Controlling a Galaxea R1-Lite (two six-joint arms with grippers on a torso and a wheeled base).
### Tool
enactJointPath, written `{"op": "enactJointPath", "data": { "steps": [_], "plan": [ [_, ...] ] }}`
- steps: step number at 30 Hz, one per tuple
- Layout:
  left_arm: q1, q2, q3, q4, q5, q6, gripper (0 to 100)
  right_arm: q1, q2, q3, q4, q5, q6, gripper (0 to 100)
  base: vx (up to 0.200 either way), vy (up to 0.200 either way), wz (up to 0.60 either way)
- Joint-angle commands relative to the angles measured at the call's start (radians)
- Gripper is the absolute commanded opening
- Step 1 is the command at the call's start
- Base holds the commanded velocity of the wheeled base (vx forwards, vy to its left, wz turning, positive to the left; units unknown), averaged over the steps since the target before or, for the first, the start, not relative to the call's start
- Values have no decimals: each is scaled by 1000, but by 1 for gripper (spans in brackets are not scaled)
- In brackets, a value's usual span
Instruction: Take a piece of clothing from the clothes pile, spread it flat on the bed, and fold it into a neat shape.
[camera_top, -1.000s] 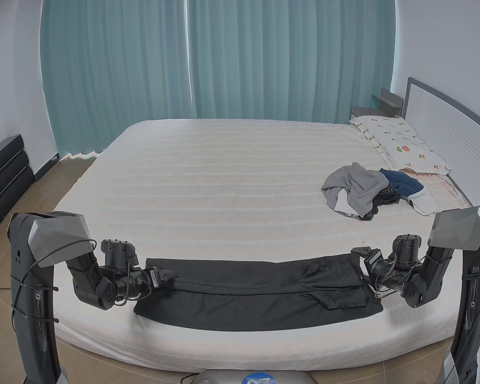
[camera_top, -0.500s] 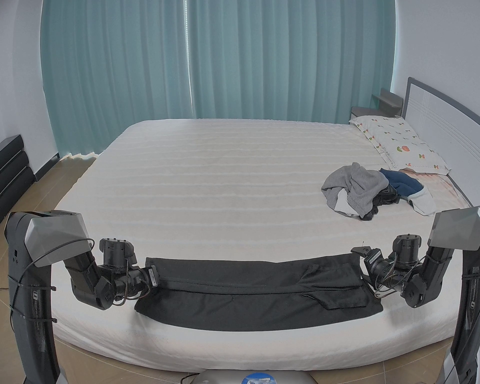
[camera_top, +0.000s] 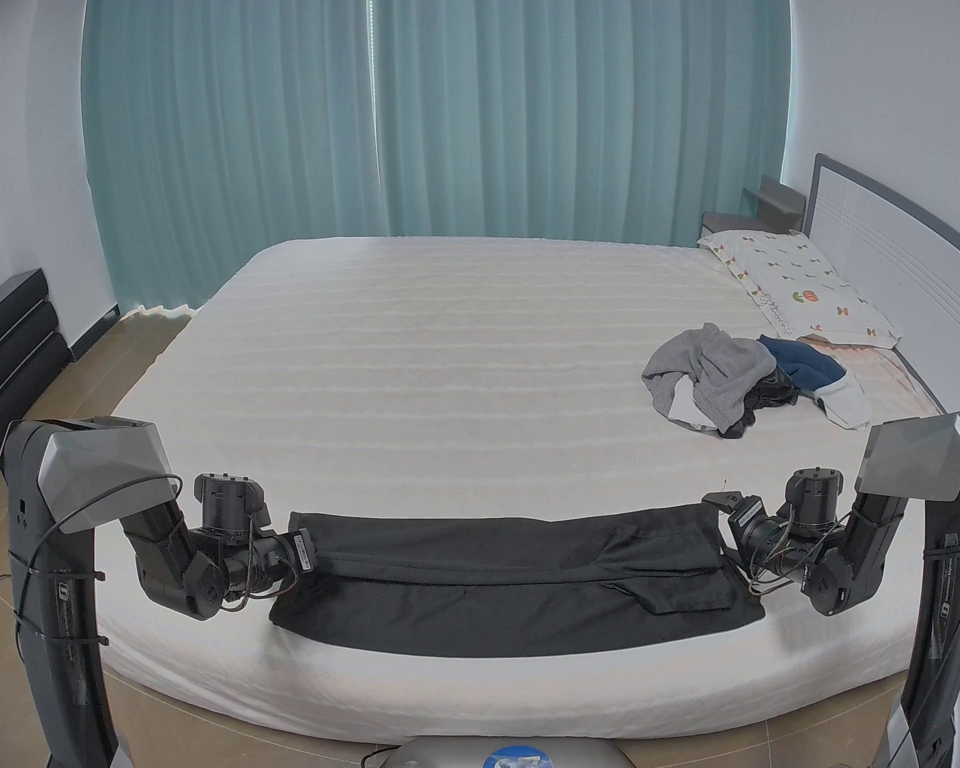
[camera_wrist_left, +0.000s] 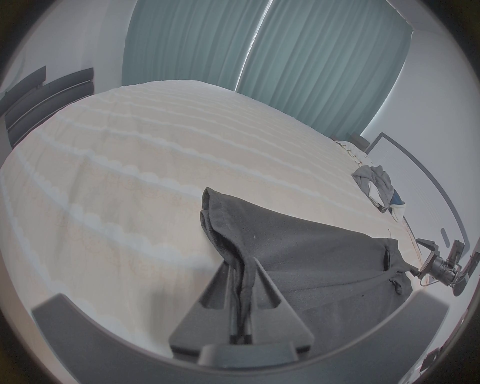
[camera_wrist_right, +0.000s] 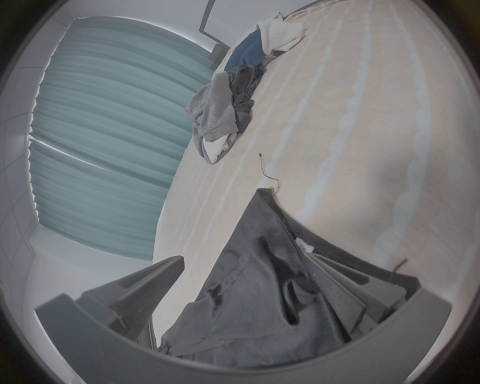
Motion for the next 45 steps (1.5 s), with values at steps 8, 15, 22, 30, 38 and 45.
{"op": "enactJointPath", "data": {
  "steps": [8,15,22,30,38,45],
  "plan": [
    [-15,-4,-44,0,0,-5,0,0,2,2,0,-1,0,100,0,0,0],
    [-78,-35,-99,43,88,-94,0,0,6,2,-7,-1,-2,100,0,0,0],
    [-129,-127,-116,141,95,-114,0,2,8,3,-14,-4,-2,100,0,-200,0],
    [-209,-242,-184,355,154,-137,0,0,8,3,-16,-3,-2,100,0,-200,0],
    [-307,-268,-357,617,233,-214,0,0,8,3,-16,-4,-2,100,0,-200,0],
    [-374,-231,-478,729,270,-261,0,0,8,5,-16,-4,-2,100,0,-200,0]
  ]
}}
